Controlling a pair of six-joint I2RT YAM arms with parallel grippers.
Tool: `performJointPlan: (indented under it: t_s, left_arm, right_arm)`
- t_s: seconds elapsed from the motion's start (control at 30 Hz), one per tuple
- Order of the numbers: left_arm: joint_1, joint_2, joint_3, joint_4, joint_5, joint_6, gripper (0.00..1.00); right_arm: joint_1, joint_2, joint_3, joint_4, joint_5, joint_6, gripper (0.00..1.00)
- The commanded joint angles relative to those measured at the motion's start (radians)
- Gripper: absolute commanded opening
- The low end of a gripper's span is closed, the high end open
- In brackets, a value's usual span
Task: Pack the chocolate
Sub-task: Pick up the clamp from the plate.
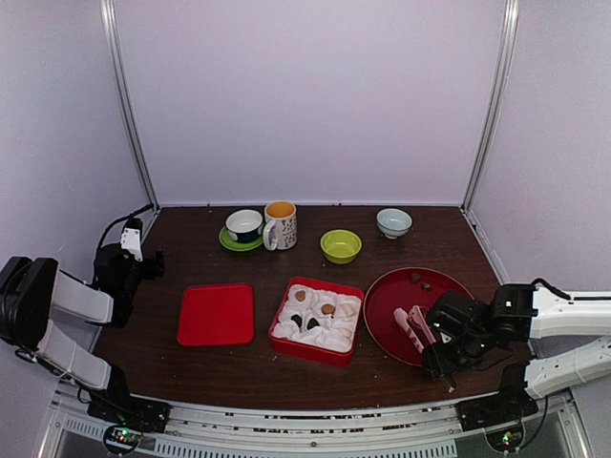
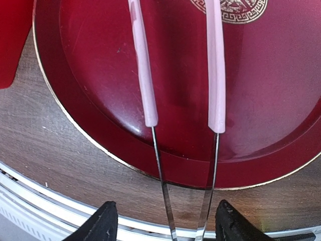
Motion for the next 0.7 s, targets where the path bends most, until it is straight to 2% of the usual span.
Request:
performJointPlan:
  t_s: [0.0, 0.17, 0.37, 0.67]
  left_arm:
    - [0.009, 0.004, 0.011, 0.058, 0.008, -0.004, 0.98]
    - [0.010, 0.005, 0.011, 0.059, 0.008, -0.004, 0.98]
    - [0.010, 0.005, 0.011, 0.058, 0.008, -0.004, 0.98]
    - [0.009, 0.005, 0.011, 0.058, 0.008, -0.004, 0.98]
  right_arm:
    - [0.008, 0.020, -0.011, 0.010, 0.021, 0.011, 0.66]
    - [0.009, 0.039, -0.023, 0.022, 0.029, 0.020, 0.53]
    - [0.010, 0.033, -0.067, 0.056, 0.003, 0.032, 0.52]
    - [0.014, 0.057, -0.082, 0.081, 0.003, 0.028, 0.43]
